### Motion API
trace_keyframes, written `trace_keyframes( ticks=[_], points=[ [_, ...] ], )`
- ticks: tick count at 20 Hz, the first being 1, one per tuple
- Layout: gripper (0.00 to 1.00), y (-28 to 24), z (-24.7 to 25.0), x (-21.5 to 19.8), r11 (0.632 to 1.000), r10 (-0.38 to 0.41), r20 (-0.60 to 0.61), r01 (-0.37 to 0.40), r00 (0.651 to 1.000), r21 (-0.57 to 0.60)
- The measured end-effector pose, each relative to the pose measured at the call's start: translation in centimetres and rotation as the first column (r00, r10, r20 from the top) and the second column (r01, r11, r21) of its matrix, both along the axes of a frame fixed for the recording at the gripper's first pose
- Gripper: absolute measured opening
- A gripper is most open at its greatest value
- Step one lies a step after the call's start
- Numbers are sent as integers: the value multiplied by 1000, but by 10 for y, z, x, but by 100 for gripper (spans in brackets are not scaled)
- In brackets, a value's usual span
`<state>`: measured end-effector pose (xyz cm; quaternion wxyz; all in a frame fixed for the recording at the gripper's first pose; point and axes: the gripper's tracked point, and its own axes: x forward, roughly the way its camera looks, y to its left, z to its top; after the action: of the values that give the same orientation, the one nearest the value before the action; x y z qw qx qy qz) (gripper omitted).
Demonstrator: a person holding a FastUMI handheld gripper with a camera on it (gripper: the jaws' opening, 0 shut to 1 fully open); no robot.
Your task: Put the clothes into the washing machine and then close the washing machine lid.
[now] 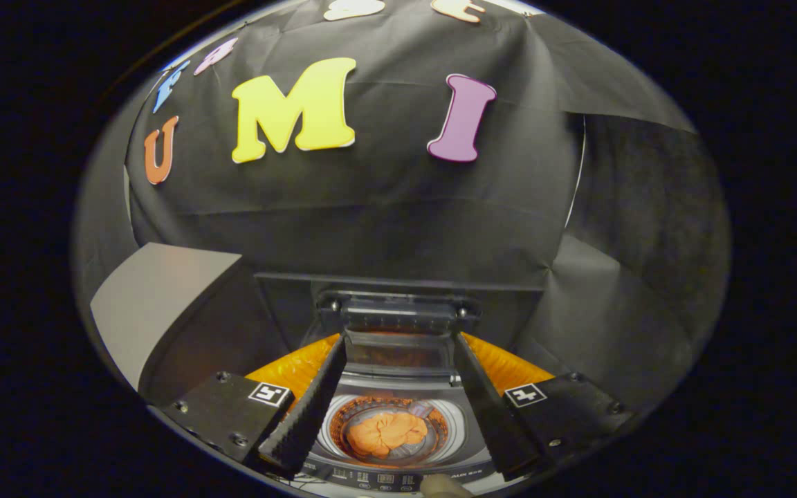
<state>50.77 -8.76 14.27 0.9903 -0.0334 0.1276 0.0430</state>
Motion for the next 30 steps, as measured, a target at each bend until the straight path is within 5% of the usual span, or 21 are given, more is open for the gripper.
trace_keyframes(
  ticks=[13, 24, 30],
  points=[
    [98, 4, 60, 76, 998, -31, 22, 29, 999, 58],
    [98, 10, 3, 135, 996, -65, -156, 75, 986, 56],
    [99, 9, 6, 135, 997, -49, -94, 54, 994, 49]
  ],
)
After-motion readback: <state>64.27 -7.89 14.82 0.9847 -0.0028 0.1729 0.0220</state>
